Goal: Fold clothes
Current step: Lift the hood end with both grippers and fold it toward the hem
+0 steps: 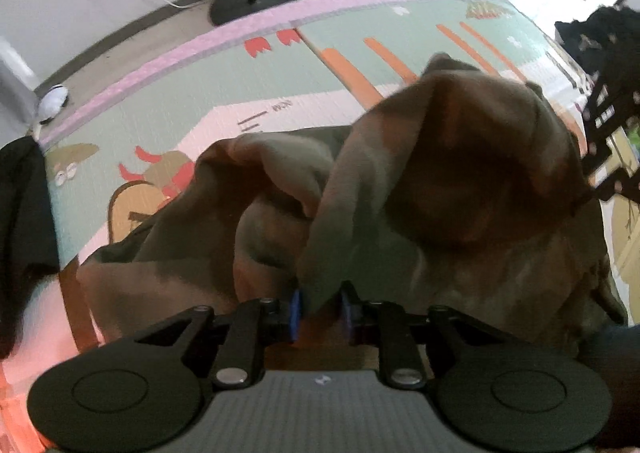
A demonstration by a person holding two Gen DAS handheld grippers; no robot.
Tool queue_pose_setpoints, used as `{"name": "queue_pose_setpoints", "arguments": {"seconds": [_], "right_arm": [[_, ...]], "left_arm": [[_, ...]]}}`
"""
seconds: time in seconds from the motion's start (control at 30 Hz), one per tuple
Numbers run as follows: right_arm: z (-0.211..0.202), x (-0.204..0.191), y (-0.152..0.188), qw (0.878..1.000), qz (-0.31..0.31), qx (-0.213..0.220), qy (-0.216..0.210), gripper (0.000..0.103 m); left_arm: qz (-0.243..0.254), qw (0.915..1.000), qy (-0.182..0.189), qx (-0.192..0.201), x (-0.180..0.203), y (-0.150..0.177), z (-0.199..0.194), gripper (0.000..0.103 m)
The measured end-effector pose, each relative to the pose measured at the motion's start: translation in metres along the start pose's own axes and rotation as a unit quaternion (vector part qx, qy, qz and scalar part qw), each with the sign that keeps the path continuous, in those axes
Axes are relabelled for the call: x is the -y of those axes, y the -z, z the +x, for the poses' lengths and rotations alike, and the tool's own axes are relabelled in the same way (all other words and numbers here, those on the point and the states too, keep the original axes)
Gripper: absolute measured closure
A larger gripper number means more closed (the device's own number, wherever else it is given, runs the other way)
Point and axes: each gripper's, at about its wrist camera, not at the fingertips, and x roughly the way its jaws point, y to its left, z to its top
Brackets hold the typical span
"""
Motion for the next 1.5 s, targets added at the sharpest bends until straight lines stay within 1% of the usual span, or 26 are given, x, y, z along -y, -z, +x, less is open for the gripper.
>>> {"name": "queue_pose_setpoints", "arguments": {"seconds": [0.07, 0.1, 0.17, 0.23, 0.27, 0.33, 0.43, 0.47, 0.5, 0.6, 0.67, 0.7, 0.73, 0.77, 0.8, 0.83, 0.9, 0.93, 1.03, 1.17, 1.23, 1.33, 1.4, 1.5], "right_arm": [[0.002, 0.004, 0.003, 1.000, 0.017, -0.006, 0.003, 0.091], [0.000, 0.006, 0.003, 1.000, 0.029, -0.004, 0.007, 0.091], [-0.010, 0.012, 0.001, 0.998, 0.052, 0.013, 0.019, 0.086], [-0.022, 0.018, -0.003, 0.996, 0.073, 0.031, 0.030, 0.059], [-0.026, 0.022, -0.006, 0.995, 0.079, 0.041, 0.040, 0.057], [-0.031, 0.026, -0.011, 0.993, 0.081, 0.056, 0.060, 0.057], [-0.034, 0.032, -0.021, 0.990, 0.089, 0.058, 0.091, 0.056], [-0.034, 0.036, -0.024, 0.988, 0.095, 0.060, 0.102, 0.056], [-0.033, 0.041, -0.029, 0.987, 0.106, 0.063, 0.104, 0.056], [-0.024, 0.059, -0.043, 0.982, 0.158, 0.078, 0.072, 0.056], [-0.015, 0.067, -0.049, 0.979, 0.174, 0.079, 0.076, 0.056], [-0.010, 0.070, -0.051, 0.977, 0.181, 0.078, 0.080, 0.056], [-0.006, 0.073, -0.053, 0.976, 0.185, 0.074, 0.086, 0.062], [-0.004, 0.075, -0.053, 0.975, 0.186, 0.075, 0.092, 0.070], [-0.003, 0.074, -0.053, 0.975, 0.183, 0.077, 0.096, 0.089], [-0.002, 0.073, -0.053, 0.975, 0.178, 0.078, 0.105, 0.093], [-0.003, 0.071, -0.053, 0.975, 0.172, 0.081, 0.118, 0.095], [-0.004, 0.070, -0.052, 0.974, 0.172, 0.082, 0.121, 0.096], [-0.016, 0.065, -0.051, 0.974, 0.167, 0.093, 0.120, 0.096], [-0.040, 0.044, -0.050, 0.979, 0.124, 0.112, 0.113, 0.096], [-0.052, 0.029, -0.049, 0.983, 0.100, 0.117, 0.103, 0.096], [-0.062, 0.002, -0.044, 0.988, 0.059, 0.114, 0.083, 0.096], [-0.062, -0.013, -0.040, 0.991, 0.042, 0.108, 0.067, 0.096], [-0.048, -0.031, -0.032, 0.994, 0.037, 0.091, 0.046, 0.096]], "left_arm": [[-0.013, 0.9998, 0.004, 0.014, -0.001, 0.001, -0.007, 0.079], [-0.012, 0.9997, 0.004, 0.023, 0.000, 0.000, -0.012, 0.077], [-0.003, 0.9992, 0.001, 0.040, 0.005, -0.007, -0.019, 0.067], [0.011, 0.9982, -0.003, 0.059, 0.011, -0.016, -0.027, 0.046], [0.019, 0.9975, -0.006, 0.068, 0.014, -0.020, -0.030, 0.043], [0.036, 0.9959, -0.012, 0.082, 0.020, -0.031, -0.033, 0.035], [0.066, 0.9931, -0.021, 0.094, 0.028, -0.050, -0.030, 0.031], [0.076, 0.9928, -0.016, 0.091, 0.031, -0.057, -0.026, 0.031], [0.082, 0.9926, -0.010, 0.088, 0.033, -0.064, -0.021, 0.031], [0.098, 0.9922, 0.019, 0.075, 0.040, -0.084, -0.005, 0.031], [0.097, 0.9928, 0.033, 0.061, 0.041, -0.092, 0.008, 0.031], [0.097, 0.9932, 0.036, 0.054, 0.041, -0.095, 0.015, 0.032], [0.099, 0.9934, 0.034, 0.047, 0.042, -0.097, 0.021, 0.037], [0.101, 0.9936, 0.031, 0.041, 0.042, -0.098, 0.027, 0.040], [0.102, 0.9937, 0.030, 0.035, 0.042, -0.099, 0.033, 0.048], [0.097, 0.9944, 0.032, 0.030, 0.040, -0.099, 0.036, 0.065], [0.085, 0.9953, 0.038, 0.024, 0.036, -0.098, 0.038, 0.093], [0.080, 0.9957, 0.042, 0.023, 0.034, -0.097, 0.036, 0.093], [0.082, 0.9946, 0.043, 0.048, 0.033, -0.091, 0.016, 0.094], [0.081, 0.9922, 0.064, 0.070, 0.035, -0.077, -0.022, 0.094], [0.086, 0.9909, 0.079, 0.066, 0.040, -0.067, -0.038, 0.094], [0.111, 0.9887, 0.086, 0.051, 0.054, -0.050, -0.052, 0.094], [0.126, 0.9867, 0.097, 0.030, 0.064, -0.035, -0.054, 0.093], [0.136, 0.9858, 0.098, 0.005, 0.076, -0.015, -0.045, 0.091]]}}
